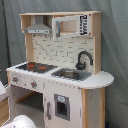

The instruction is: Play with the kitchen

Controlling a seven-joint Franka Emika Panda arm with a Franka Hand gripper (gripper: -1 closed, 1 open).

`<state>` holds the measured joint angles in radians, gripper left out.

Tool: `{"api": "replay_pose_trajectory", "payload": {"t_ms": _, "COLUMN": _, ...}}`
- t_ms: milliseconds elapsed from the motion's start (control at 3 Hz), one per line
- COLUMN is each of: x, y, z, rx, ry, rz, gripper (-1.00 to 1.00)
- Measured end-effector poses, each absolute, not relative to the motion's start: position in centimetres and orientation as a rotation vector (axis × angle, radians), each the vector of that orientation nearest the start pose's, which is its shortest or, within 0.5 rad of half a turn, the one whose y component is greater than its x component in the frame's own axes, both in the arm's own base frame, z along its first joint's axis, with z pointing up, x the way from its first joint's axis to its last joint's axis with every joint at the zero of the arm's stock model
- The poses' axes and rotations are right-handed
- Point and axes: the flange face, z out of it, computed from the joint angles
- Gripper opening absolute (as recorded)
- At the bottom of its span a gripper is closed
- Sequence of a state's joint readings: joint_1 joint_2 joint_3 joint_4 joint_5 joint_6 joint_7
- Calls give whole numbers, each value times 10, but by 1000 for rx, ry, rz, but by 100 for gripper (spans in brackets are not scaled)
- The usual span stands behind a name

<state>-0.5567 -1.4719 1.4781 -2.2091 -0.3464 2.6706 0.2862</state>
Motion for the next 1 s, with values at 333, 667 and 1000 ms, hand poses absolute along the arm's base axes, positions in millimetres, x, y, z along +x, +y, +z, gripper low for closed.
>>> {"api": "replay_pose_trajectory", "payload": {"t_ms": 333, "x": 234, "y": 516, "z": 380, "rx": 1321, "ry": 937, "rz": 1329, "gripper": 100}}
{"api": "replay_pose_trajectory", "payload": {"t_ms": 667, "x": 249, "y": 502, "z": 377, "rx": 1397, "ry": 866, "rz": 1383, "gripper": 100}}
{"api": "replay_pose_trajectory", "payload": {"t_ms": 1000, "x": 265, "y": 489, "z": 373, "rx": 1455, "ry": 824, "rz": 1428, "gripper": 100}}
